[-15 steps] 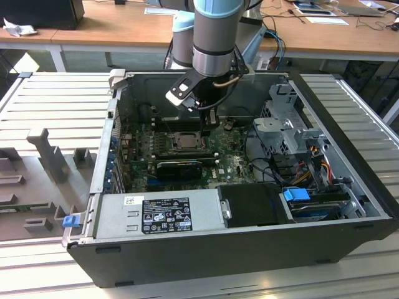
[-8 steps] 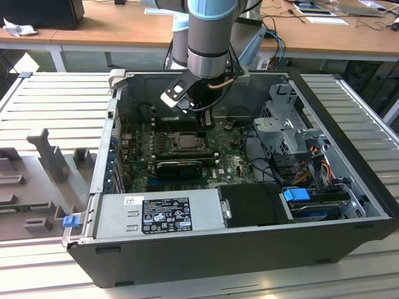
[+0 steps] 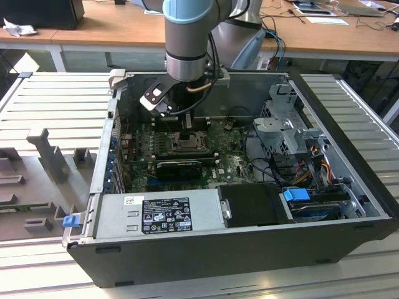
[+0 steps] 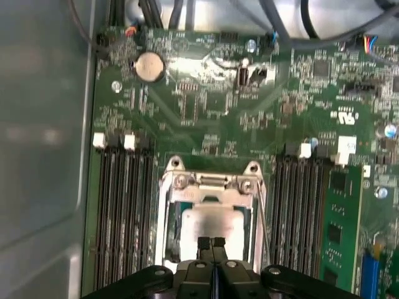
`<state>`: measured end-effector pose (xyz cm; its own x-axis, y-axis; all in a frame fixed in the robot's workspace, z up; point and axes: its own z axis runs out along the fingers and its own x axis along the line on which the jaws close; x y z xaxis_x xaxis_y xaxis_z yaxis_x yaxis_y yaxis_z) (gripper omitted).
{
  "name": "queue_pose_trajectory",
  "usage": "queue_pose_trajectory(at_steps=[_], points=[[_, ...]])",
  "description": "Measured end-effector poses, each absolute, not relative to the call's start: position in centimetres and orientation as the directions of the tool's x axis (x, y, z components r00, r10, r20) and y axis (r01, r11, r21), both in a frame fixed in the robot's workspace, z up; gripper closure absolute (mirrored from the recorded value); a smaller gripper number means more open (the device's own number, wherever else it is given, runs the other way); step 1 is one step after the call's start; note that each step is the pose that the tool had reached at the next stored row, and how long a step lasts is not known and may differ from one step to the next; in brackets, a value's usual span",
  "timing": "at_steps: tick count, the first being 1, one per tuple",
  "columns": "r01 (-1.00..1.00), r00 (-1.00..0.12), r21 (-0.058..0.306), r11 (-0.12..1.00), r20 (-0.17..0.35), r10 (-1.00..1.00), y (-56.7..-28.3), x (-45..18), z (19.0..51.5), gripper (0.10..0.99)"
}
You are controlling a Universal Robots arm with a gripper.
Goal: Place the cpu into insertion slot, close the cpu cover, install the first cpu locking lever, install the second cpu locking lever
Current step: 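Close the cpu cover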
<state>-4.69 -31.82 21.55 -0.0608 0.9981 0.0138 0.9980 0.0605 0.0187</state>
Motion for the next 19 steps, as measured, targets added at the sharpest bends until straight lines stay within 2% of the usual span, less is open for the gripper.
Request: queue_pose_trajectory(at_steps=[13, 19], points=[[0.997, -0.07, 0.035, 0.07, 0.012, 0.997, -31.8, -4.8, 20.3, 0.98], [0.997, -0.07, 0.03, 0.07, 0.014, 0.997, -31.8, -4.6, 21.8, 0.98]])
